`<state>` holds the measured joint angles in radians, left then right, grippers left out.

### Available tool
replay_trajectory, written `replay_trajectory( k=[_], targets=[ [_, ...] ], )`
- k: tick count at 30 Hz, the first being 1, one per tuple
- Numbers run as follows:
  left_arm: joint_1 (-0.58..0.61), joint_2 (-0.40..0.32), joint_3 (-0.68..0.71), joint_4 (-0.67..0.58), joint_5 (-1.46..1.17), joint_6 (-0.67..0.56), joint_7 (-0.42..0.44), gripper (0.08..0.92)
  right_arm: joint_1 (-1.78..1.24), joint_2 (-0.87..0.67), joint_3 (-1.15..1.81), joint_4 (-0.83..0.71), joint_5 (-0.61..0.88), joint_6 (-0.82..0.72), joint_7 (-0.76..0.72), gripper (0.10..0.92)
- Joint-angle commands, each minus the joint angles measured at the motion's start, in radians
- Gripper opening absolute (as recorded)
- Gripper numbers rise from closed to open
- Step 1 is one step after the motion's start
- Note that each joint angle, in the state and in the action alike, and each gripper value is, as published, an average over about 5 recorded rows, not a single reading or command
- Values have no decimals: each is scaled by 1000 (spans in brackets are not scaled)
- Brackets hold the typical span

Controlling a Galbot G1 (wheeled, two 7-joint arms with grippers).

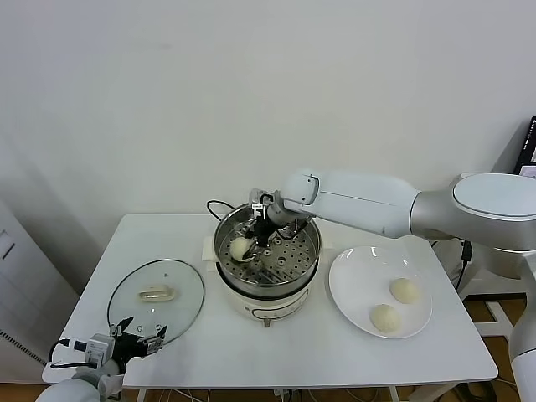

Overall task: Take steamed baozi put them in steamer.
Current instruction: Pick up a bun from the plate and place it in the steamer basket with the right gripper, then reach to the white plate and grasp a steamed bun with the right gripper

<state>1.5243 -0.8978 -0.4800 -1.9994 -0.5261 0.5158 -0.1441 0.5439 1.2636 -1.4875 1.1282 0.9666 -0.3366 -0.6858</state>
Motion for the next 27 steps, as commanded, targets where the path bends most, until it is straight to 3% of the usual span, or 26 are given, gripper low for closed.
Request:
replay_trajectory(
  k=[1, 7, 17, 27],
  targets=[
    [2, 0, -1, -2, -1, -1, 0, 823, 44, -31, 5, 7, 5, -4, -34, 698],
    [9, 3, -10, -5, -1, -3, 1, 823, 225, -172, -51, 28, -13, 70, -210, 815],
    [22, 1, -23, -19, -3, -3, 0, 823, 360, -447, -205, 114, -230, 229, -488, 823],
    [28, 2, -31, -27, -3, -1, 0, 823, 232, -622, -176, 160, -436, 313, -547, 823]
  ],
)
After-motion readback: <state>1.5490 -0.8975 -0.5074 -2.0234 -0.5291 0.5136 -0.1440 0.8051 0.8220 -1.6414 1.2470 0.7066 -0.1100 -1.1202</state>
